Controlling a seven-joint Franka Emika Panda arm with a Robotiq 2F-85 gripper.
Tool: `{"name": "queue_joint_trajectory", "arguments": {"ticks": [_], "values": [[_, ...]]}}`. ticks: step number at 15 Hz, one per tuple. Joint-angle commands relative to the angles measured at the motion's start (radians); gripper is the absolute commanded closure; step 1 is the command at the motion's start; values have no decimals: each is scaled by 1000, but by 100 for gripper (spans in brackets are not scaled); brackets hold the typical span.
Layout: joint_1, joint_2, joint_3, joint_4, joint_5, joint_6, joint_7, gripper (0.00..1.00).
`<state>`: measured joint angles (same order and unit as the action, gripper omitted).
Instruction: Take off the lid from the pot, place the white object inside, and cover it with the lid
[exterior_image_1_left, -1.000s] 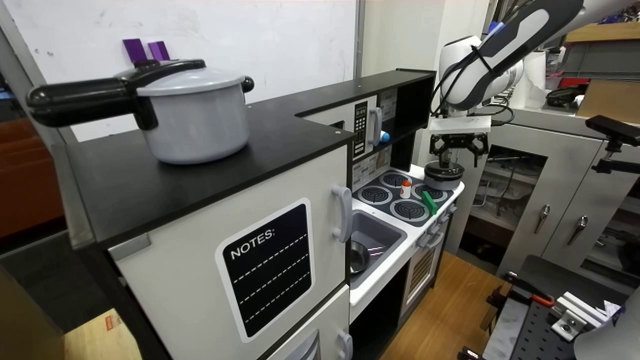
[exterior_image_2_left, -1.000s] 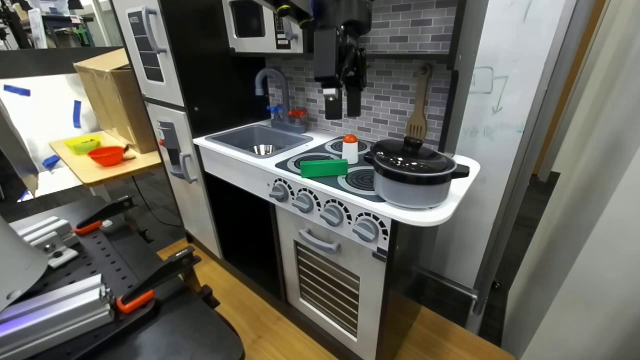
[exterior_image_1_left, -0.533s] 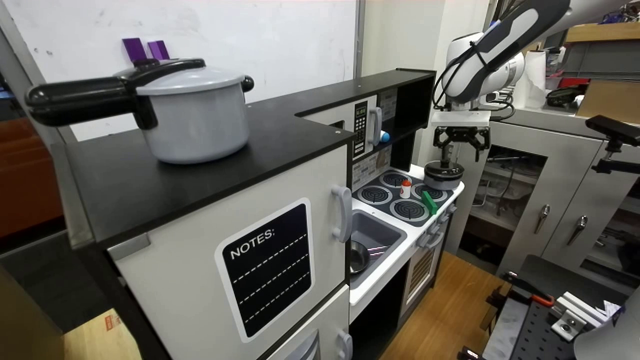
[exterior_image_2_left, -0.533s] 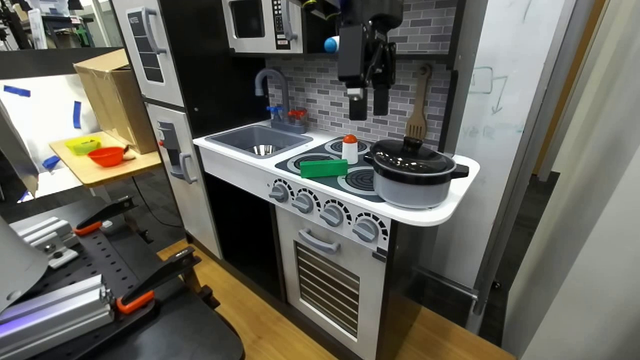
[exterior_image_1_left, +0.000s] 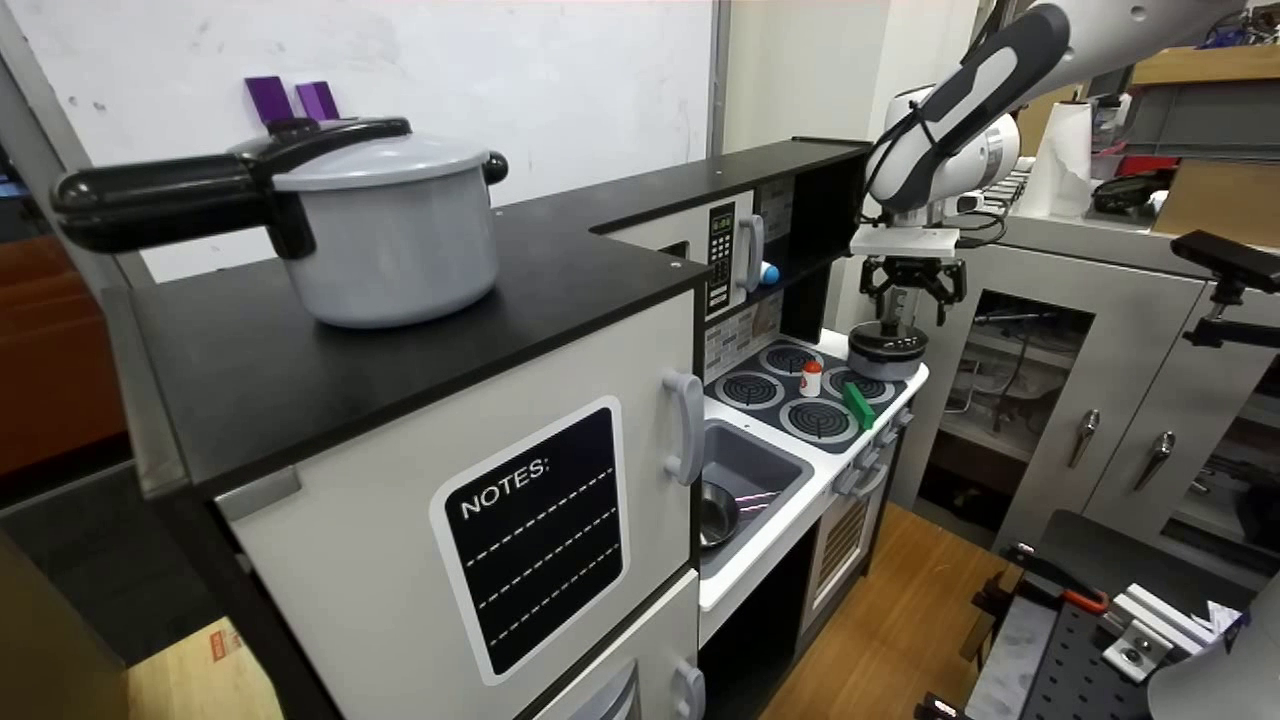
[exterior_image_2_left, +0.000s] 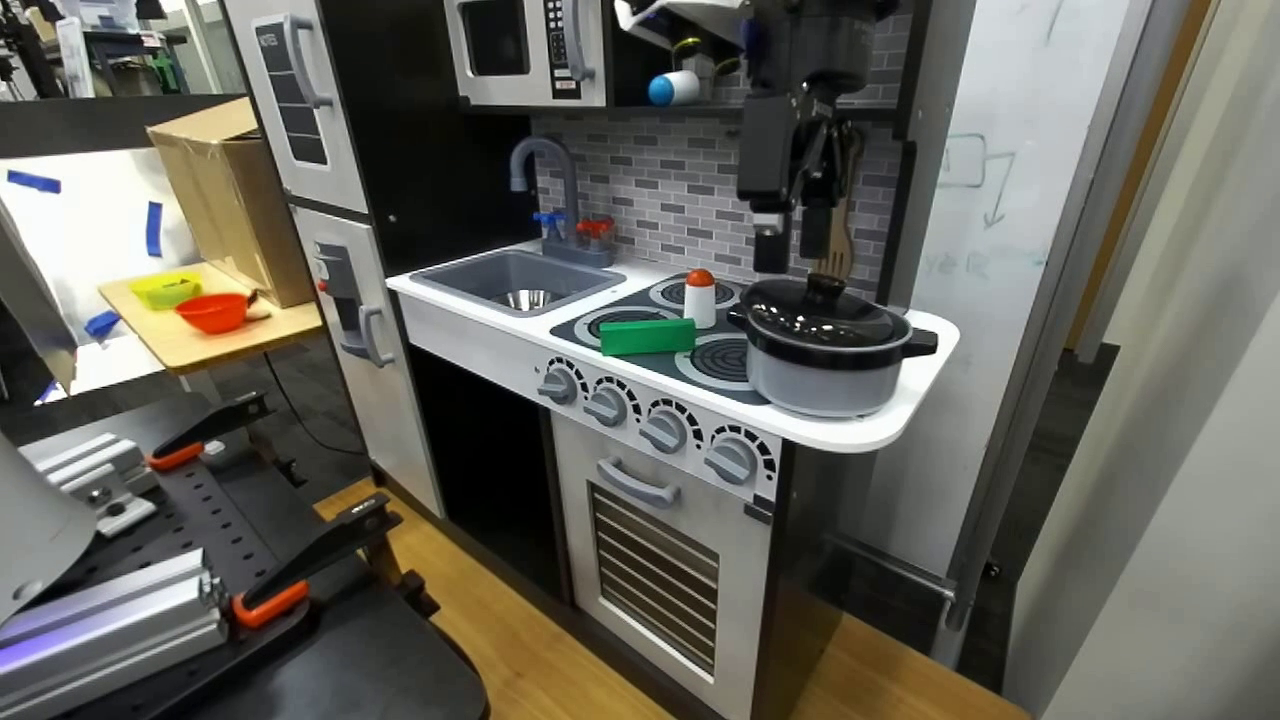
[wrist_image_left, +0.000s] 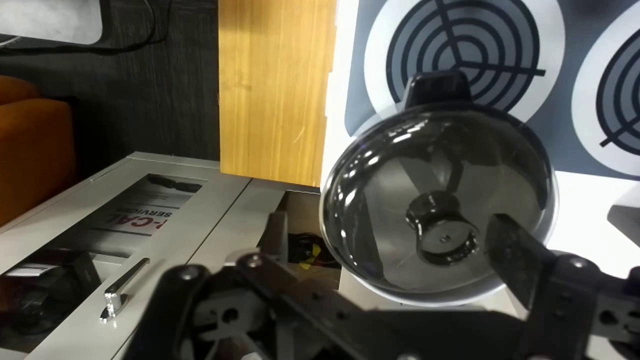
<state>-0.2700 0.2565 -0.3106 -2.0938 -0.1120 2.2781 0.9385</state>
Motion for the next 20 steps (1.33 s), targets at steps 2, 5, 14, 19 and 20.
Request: {"name": "queue_joint_trajectory", "arguments": {"ticks": [2,5,14,19,20], "values": [[-7,67,-15,97,58,-33,-47,0],[-7,84,-15,117,72,-22,-76,0],[11,97,-27,115,37,10,-104,0],[16,118,-24,125,45,6,-110,0],[17,121,-25,126,44,6,-109,0]]}}
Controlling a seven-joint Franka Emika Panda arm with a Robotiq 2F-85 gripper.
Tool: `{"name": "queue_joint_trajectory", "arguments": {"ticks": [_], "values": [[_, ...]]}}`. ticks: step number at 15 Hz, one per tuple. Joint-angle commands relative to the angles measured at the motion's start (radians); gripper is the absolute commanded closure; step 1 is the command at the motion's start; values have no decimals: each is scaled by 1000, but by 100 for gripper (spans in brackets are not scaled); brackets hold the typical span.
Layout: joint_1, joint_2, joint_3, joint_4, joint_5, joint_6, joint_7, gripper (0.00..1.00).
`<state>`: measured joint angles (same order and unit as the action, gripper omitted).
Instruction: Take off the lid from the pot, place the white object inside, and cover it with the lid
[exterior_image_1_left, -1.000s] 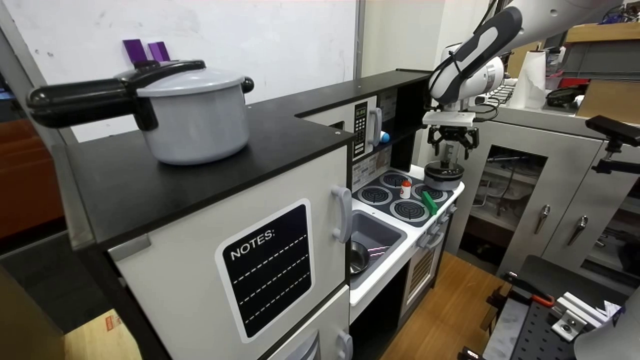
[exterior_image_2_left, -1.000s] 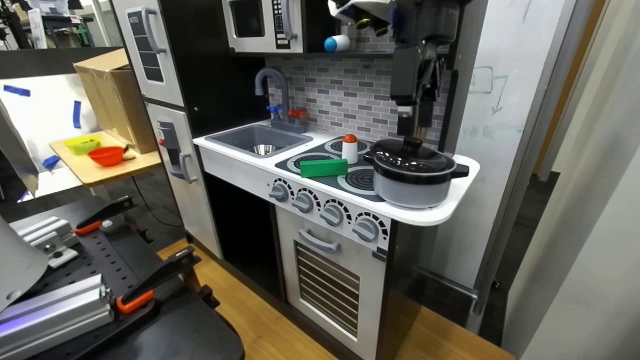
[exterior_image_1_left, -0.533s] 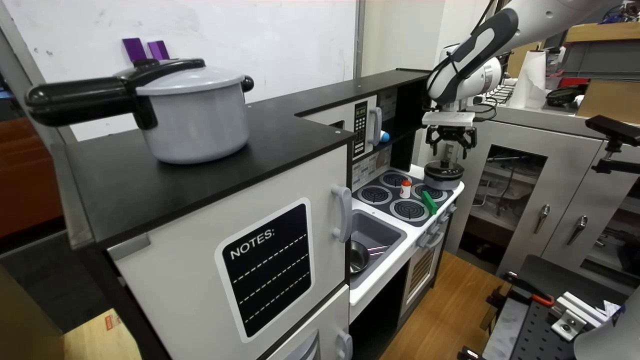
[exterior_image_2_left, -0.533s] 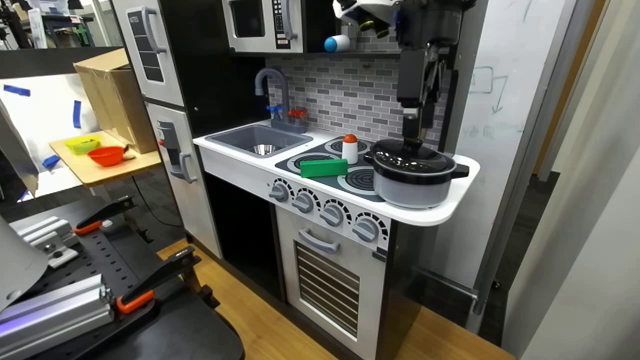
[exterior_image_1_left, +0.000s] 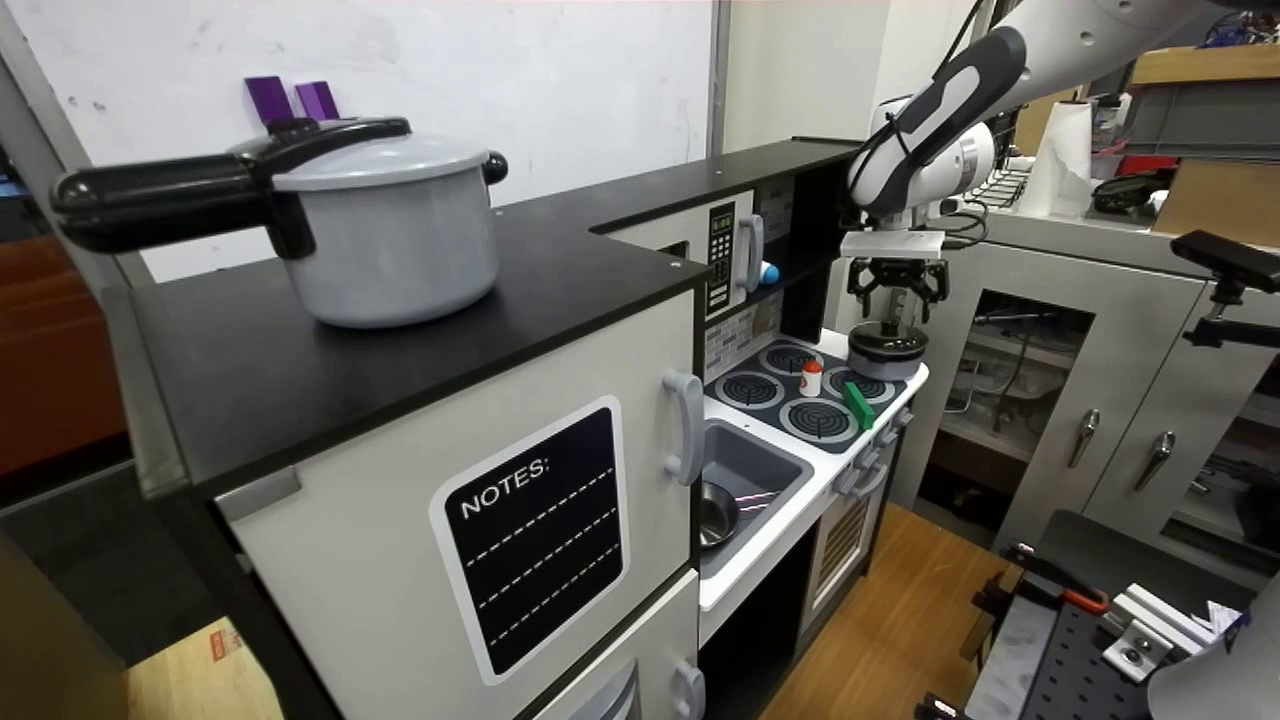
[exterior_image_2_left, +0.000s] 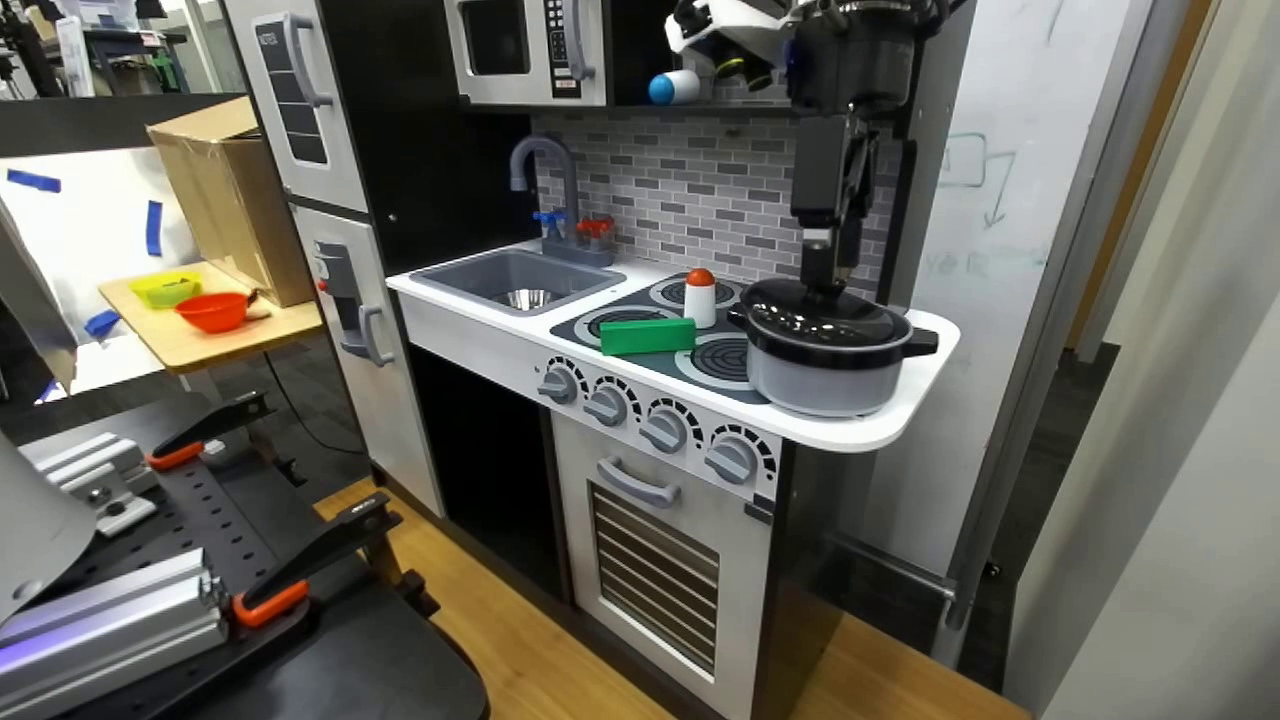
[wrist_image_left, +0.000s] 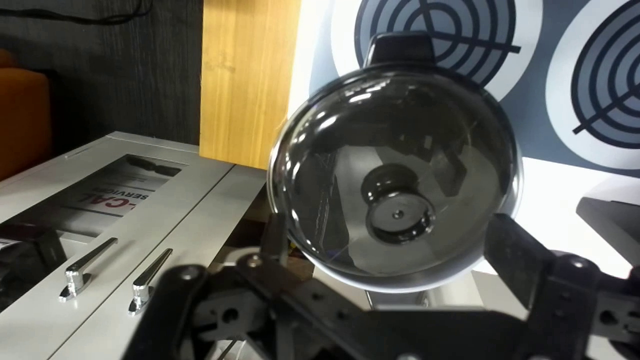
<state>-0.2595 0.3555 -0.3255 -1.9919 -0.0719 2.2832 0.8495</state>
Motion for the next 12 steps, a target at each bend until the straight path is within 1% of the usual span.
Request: {"name": "queue_joint_trajectory", "arguments": {"ticks": [1,9,10,12], "values": [[6,26,-11,27,4,0,-19,0],[6,45,-13,37,8,0,-24,0],[5,46,-12,36,11,-1,-26,20],[3,48,-11,36,14,-2,-28,34]]}}
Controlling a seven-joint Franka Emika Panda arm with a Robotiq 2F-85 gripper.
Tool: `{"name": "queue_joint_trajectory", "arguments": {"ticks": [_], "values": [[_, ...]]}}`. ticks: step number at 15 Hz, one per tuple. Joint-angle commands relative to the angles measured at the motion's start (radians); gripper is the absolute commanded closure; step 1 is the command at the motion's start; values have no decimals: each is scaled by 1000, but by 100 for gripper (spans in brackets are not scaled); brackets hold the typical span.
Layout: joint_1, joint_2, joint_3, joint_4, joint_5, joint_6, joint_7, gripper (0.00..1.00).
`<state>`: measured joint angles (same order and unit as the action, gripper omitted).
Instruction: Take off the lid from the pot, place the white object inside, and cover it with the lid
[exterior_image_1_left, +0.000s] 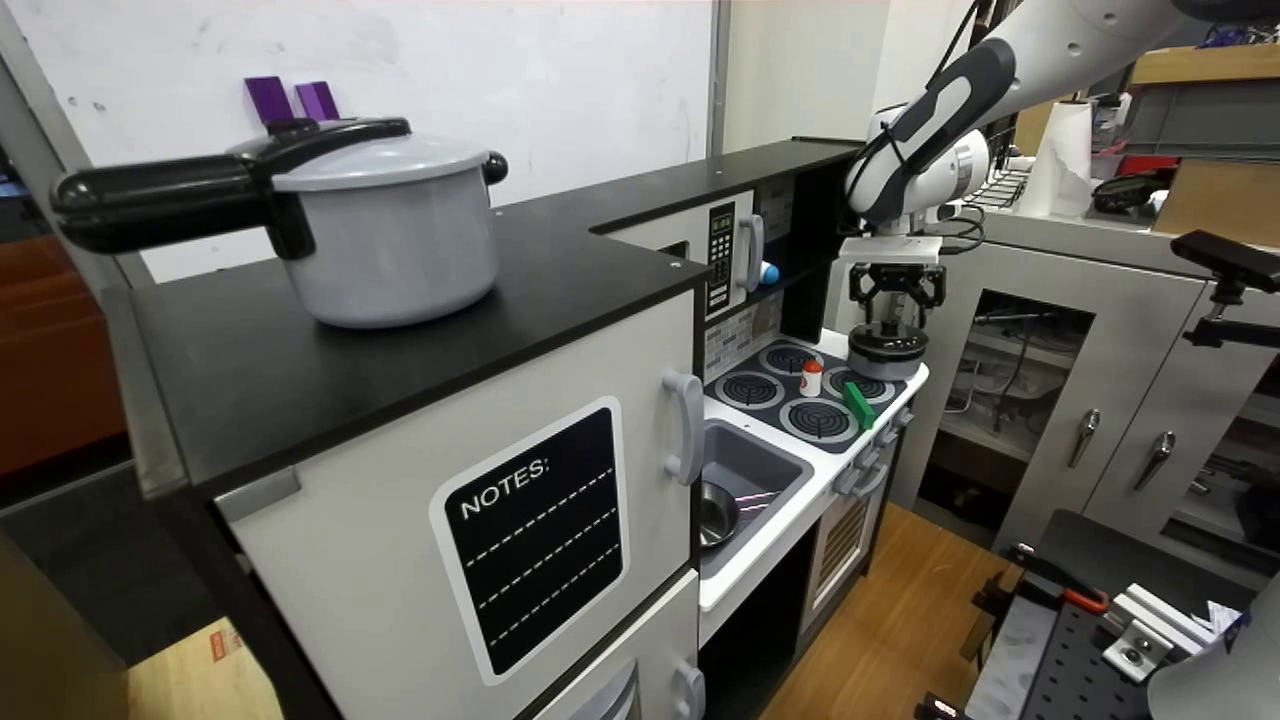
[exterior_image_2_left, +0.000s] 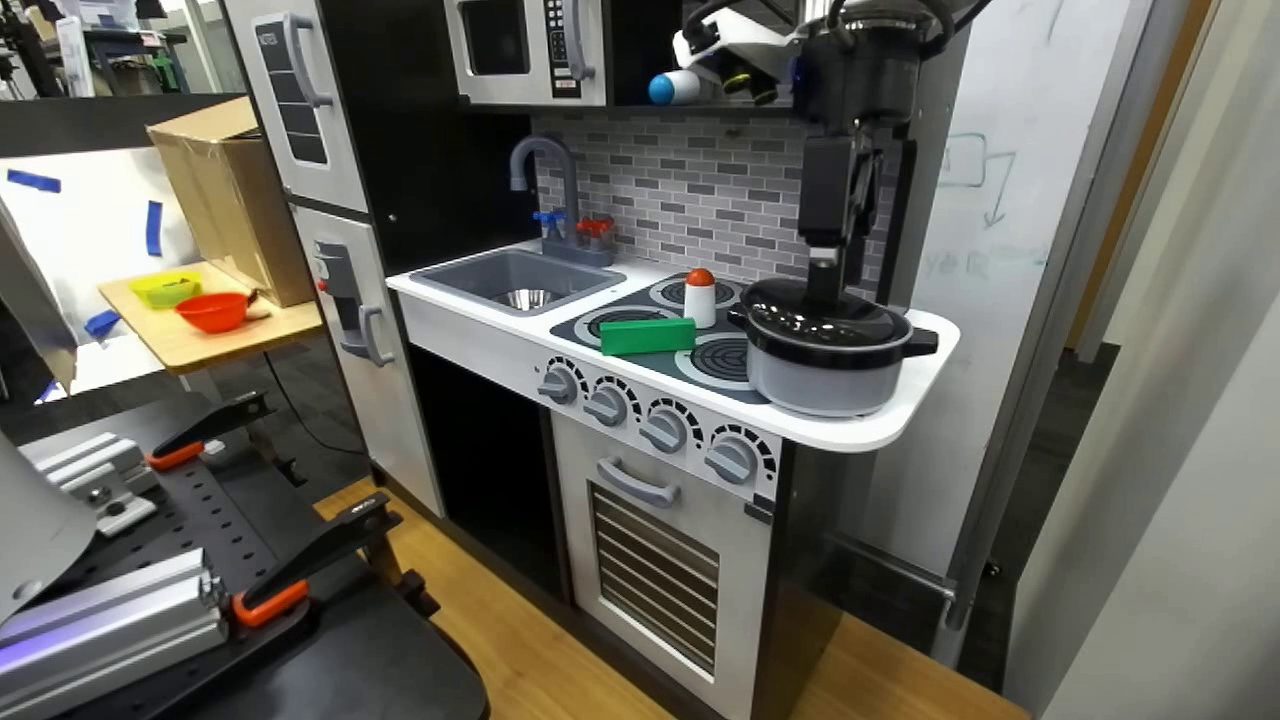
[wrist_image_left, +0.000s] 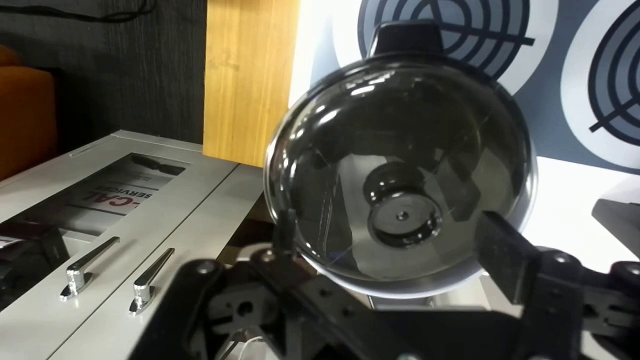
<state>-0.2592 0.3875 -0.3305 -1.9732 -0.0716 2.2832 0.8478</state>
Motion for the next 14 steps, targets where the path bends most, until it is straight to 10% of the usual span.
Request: {"name": "queue_joint_trajectory", "arguments": {"ticks": [1,8,14], "values": [[3,17,-6,17,15,-2,-27,40],[2,14,-8,23,13,-2,-30,89],[10,2,-15,8,-6,12,-19,92]]}}
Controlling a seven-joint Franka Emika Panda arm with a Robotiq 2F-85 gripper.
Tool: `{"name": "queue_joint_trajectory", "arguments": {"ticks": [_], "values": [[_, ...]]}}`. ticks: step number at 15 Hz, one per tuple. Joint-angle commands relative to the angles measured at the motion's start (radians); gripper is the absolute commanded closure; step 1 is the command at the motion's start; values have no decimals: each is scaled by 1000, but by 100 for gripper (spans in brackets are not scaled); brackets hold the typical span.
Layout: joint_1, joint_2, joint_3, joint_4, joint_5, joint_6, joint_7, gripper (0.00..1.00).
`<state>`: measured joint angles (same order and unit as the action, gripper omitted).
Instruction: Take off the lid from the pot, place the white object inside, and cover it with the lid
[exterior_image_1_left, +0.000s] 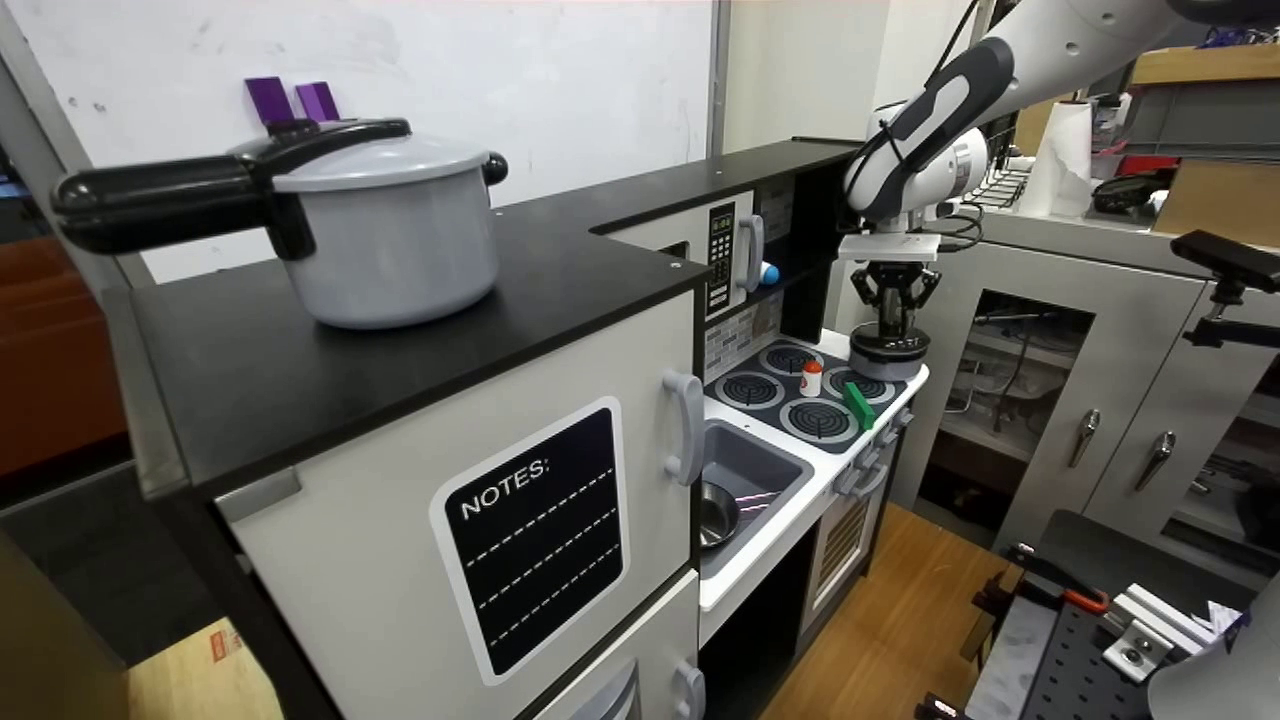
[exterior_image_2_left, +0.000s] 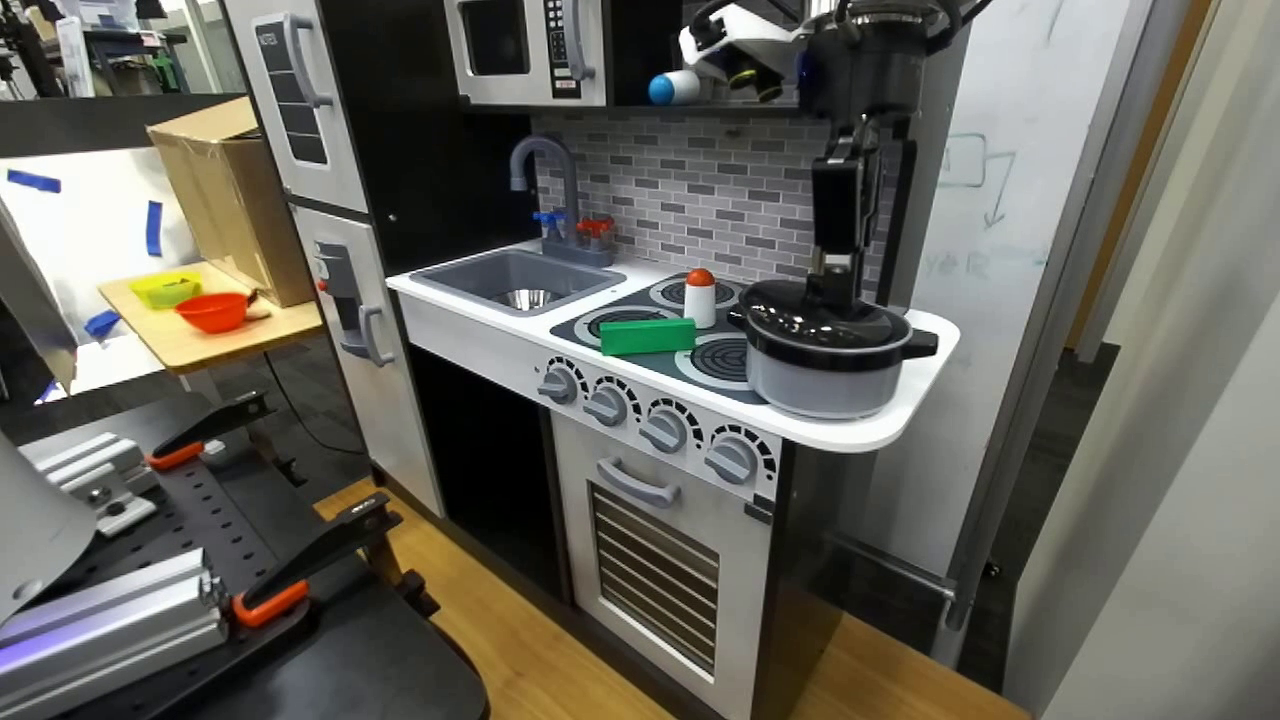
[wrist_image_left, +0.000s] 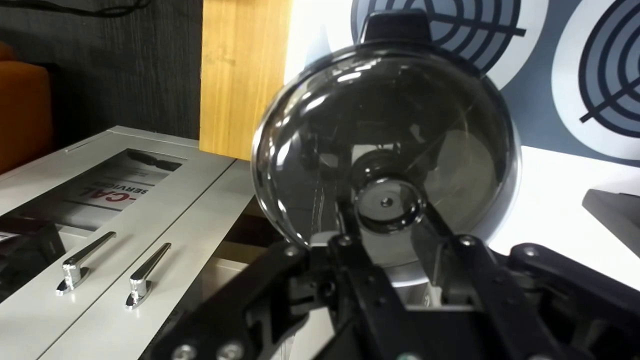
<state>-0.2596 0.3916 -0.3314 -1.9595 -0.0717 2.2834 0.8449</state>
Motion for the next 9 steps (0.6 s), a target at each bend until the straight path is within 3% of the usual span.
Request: {"name": "queue_joint_trajectory", "arguments": {"ticks": [1,9], "values": [[12,-6,-16,-8,-8,12,-15,92],[32,-69,-21,-41,-70,30,-11,92]]}}
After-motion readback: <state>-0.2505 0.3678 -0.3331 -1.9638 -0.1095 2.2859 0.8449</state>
